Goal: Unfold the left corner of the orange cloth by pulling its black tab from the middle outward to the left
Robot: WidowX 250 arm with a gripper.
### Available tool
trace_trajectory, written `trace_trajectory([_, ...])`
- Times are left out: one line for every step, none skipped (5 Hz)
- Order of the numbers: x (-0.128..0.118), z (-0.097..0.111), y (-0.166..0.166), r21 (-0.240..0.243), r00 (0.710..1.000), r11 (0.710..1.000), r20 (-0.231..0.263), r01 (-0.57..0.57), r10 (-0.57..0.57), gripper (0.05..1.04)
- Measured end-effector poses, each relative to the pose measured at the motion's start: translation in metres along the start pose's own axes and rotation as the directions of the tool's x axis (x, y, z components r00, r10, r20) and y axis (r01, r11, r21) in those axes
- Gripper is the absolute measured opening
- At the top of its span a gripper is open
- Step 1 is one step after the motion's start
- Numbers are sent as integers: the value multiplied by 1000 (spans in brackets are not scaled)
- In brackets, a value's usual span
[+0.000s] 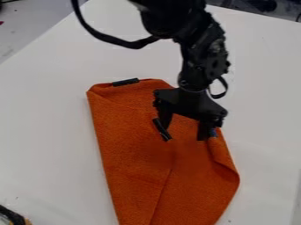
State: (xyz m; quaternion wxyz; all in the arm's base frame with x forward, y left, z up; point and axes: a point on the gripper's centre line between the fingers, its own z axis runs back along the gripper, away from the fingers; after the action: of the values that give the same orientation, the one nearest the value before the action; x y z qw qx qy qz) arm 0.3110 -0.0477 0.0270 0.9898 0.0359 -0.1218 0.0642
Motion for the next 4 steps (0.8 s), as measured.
trace_trajectory([-6,-10,3,-18,1000,1000,-16,3,-3,806])
trace_trajectory([-4,-12,9,-24,1000,1000,-12,-6,5,827])
trace_trajectory([-5,-13,9,-25,1000,1000,-16,-2,1,819])
trace_trajectory([-5,-17,12,-24,1000,1000,-26,-4,3,794])
